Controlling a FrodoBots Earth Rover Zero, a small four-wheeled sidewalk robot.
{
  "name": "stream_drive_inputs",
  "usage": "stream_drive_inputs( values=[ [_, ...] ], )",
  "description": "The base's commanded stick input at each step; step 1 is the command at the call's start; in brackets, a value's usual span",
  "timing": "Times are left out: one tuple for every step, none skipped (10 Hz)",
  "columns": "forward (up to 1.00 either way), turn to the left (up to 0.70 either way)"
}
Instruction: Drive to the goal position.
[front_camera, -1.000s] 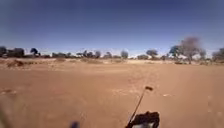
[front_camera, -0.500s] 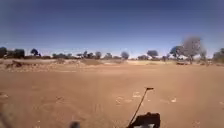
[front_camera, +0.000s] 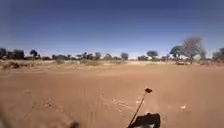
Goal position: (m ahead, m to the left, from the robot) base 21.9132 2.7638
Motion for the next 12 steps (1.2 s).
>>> stream_drive_inputs(
  values=[
    [0.5, 0.0],
    [0.5, 0.0],
    [0.5, 0.0],
    [0.5, 0.0],
    [0.5, 0.0],
    [0.5, 0.0],
    [0.5, 0.22],
    [0.5, 0.5],
    [0.5, 0.5],
    [0.5, 0.34],
    [0.5, 0.1],
    [0.5, 0.0]
  ],
)
